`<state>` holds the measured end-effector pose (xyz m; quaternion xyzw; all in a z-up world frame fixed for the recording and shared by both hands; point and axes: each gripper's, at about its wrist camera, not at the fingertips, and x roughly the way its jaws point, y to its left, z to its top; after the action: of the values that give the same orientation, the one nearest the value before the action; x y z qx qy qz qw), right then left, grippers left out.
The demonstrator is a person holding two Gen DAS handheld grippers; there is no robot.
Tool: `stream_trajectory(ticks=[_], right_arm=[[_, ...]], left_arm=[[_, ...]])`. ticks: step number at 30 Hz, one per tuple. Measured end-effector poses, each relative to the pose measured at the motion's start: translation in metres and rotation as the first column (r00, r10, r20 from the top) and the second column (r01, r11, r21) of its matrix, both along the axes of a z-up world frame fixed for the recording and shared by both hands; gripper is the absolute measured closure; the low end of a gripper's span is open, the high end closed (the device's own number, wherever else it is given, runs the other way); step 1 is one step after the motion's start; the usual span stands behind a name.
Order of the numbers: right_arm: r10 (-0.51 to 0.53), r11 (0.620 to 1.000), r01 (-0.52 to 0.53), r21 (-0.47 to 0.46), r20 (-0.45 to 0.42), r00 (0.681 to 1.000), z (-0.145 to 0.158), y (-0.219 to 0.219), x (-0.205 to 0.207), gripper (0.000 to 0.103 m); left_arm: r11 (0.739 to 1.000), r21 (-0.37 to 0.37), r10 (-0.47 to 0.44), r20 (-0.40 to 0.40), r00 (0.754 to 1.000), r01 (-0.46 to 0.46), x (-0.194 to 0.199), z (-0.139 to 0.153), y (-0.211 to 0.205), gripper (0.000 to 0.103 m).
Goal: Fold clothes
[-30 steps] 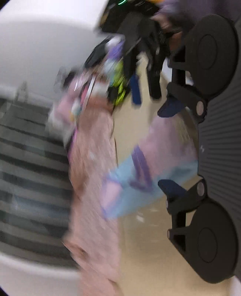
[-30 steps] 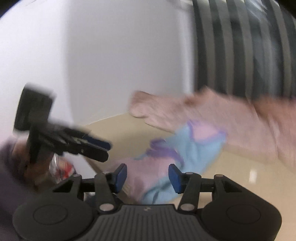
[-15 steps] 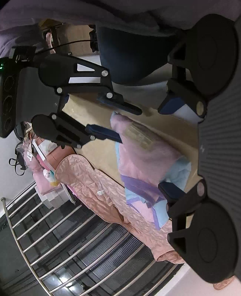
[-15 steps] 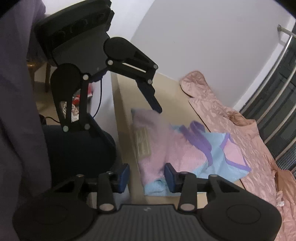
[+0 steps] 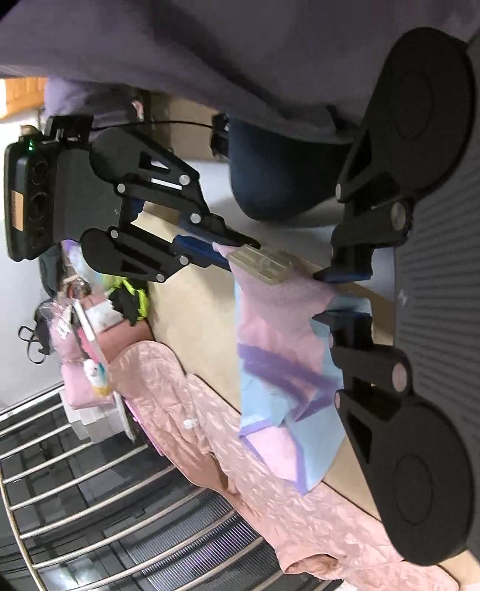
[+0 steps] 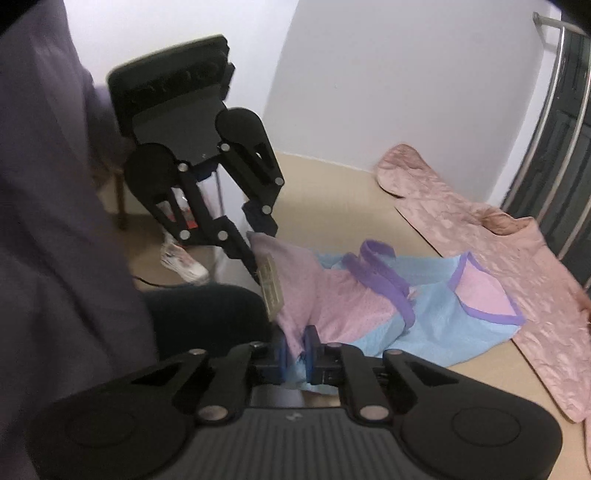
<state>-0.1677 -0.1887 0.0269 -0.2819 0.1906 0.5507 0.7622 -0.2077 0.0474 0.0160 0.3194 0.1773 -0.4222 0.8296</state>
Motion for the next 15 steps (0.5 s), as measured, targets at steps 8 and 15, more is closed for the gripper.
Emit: stream_trajectory(ticks=[8, 15], right_arm=[[-0.063, 0.991, 0.067, 0.112, -0.043, 0.997, 0.052, -0.008, 0.063, 0.094], [-0.324, 0.945, 0.326, -0.009, -0.121, 0.938, 0.017, 0.027, 0.163, 0.072]], left_arm=[[0.994, -0.105, 0.015, -0.037, 0.999, -0.019, 0.065, 0.048, 0.009, 0.086], [0.873, -0.212, 0.378, -0.275, 0.884, -0.439, 0.176, 0.026, 0.028, 0.049]])
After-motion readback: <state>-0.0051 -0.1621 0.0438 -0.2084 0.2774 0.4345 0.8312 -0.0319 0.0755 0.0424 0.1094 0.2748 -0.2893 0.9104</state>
